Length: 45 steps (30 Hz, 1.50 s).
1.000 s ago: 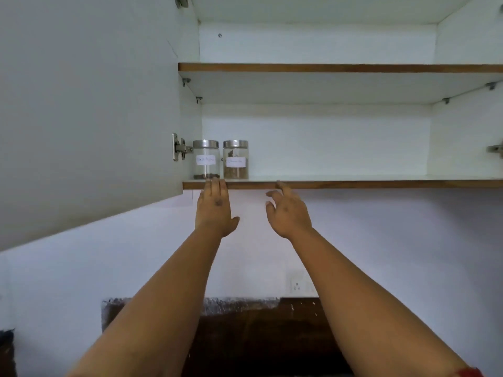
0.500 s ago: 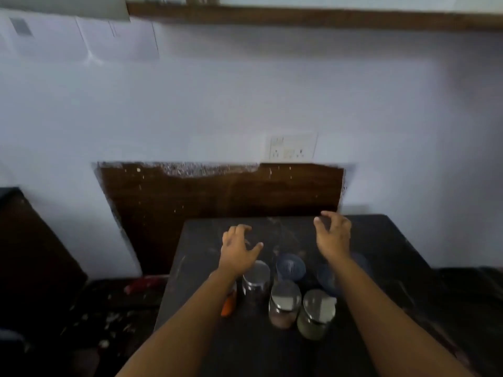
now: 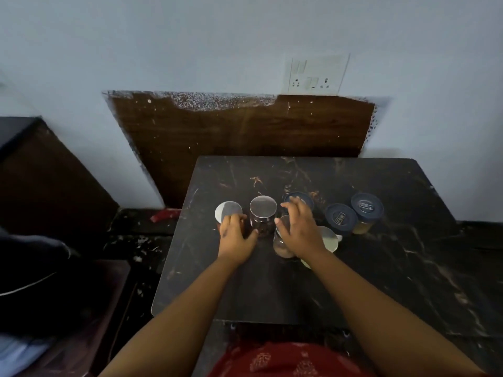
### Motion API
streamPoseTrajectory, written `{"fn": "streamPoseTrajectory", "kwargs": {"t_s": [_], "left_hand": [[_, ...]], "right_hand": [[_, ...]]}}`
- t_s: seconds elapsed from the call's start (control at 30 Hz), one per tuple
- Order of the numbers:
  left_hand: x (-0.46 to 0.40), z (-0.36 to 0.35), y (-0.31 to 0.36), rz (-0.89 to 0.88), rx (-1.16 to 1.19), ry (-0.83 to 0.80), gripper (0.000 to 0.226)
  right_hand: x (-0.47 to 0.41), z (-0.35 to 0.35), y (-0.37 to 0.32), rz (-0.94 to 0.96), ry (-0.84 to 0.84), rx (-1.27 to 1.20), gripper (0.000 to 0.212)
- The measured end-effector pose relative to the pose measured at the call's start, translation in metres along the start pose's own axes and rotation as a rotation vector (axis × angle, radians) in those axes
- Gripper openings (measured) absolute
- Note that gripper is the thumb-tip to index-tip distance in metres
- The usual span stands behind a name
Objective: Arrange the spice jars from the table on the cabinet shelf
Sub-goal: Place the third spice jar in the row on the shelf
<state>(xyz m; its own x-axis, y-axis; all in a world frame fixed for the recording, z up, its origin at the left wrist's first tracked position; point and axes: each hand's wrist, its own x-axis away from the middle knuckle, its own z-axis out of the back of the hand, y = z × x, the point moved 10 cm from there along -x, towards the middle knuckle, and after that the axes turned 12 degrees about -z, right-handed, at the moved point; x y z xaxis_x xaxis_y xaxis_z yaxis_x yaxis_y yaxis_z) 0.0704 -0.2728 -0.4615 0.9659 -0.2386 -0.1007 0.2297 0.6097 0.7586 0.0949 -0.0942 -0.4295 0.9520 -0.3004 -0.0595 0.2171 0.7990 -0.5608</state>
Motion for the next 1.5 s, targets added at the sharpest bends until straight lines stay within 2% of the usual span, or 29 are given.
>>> {"fn": "streamPoseTrajectory", "kwargs": {"t_s": [0.2, 0.33, 0.4, 0.47, 0.57, 0.7, 0.8, 0.87, 0.93, 1.03, 1.1, 1.17, 1.23, 1.3, 1.4, 1.43, 1.5], "left_hand": [[0.014, 0.016, -0.024, 0.039, -0.015, 0.015, 0.043], [0.005, 0.031, -0.026, 0.019, -0.02, 0.052, 0.045], [-0.002, 0.037, -0.022, -0.02, -0.026, 0.052, 0.044], [-0.009, 0.042, -0.02, -0.061, -0.052, 0.042, 0.044], [-0.018, 0.046, -0.026, -0.087, -0.106, 0.002, 0.046], [-0.028, 0.046, -0.029, -0.115, -0.09, -0.037, 0.047], [-0.034, 0.042, -0.016, -0.159, -0.02, -0.042, 0.05], [-0.04, 0.033, -0.004, -0.188, 0.014, -0.102, 0.069], [-0.046, 0.026, 0.012, -0.218, 0.045, -0.152, 0.092], [-0.059, 0.028, 0.033, -0.203, 0.192, -0.126, 0.096], [-0.067, 0.026, 0.042, -0.137, 0.418, -0.156, 0.09], [-0.069, 0.016, 0.048, 0.023, 0.789, -0.236, 0.087], [-0.068, 0.009, 0.057, 0.185, 1.124, -0.322, 0.076], [-0.07, 0.006, 0.068, 0.242, 1.296, -0.395, 0.064], [-0.074, 0.002, 0.08, 0.186, 1.202, -0.466, 0.072], [-0.076, 0.001, 0.082, 0.178, 1.124, -0.441, 0.076], [-0.086, 0.003, 0.076, 0.209, 0.962, -0.288, 0.086]], "right_hand": [[-0.027, -0.019, -0.03, 0.019, -0.083, 0.104, 0.064], [-0.044, -0.055, -0.043, -0.004, -0.302, 0.261, 0.096], [-0.049, -0.073, -0.04, -0.049, -0.397, 0.323, 0.104], [-0.051, -0.084, -0.037, -0.062, -0.426, 0.376, 0.102], [-0.058, -0.08, -0.038, -0.049, -0.292, 0.375, 0.082], [-0.061, -0.074, -0.035, -0.139, -0.299, 0.222, 0.078], [-0.069, -0.042, -0.04, -0.204, -0.145, 0.065, 0.062], [-0.072, -0.014, -0.047, -0.311, -0.064, -0.106, 0.051], [-0.076, 0.006, -0.059, -0.38, -0.063, -0.222, 0.045], [-0.083, 0.027, -0.075, -0.408, -0.091, -0.216, 0.047], [-0.086, 0.035, -0.078, -0.432, -0.143, -0.358, 0.057], [-0.084, 0.034, -0.078, -0.492, -0.311, -0.703, 0.061], [-0.077, 0.035, -0.081, -0.484, -0.461, -0.985, 0.048], [-0.075, 0.036, -0.081, -0.429, -0.505, -1.053, 0.04], [-0.073, 0.025, -0.075, -0.441, -0.54, -1.047, 0.049], [-0.073, 0.022, -0.074, -0.454, -0.535, -1.031, 0.053], [-0.074, 0.022, -0.07, -0.488, -0.45, -0.994, 0.057]]}}
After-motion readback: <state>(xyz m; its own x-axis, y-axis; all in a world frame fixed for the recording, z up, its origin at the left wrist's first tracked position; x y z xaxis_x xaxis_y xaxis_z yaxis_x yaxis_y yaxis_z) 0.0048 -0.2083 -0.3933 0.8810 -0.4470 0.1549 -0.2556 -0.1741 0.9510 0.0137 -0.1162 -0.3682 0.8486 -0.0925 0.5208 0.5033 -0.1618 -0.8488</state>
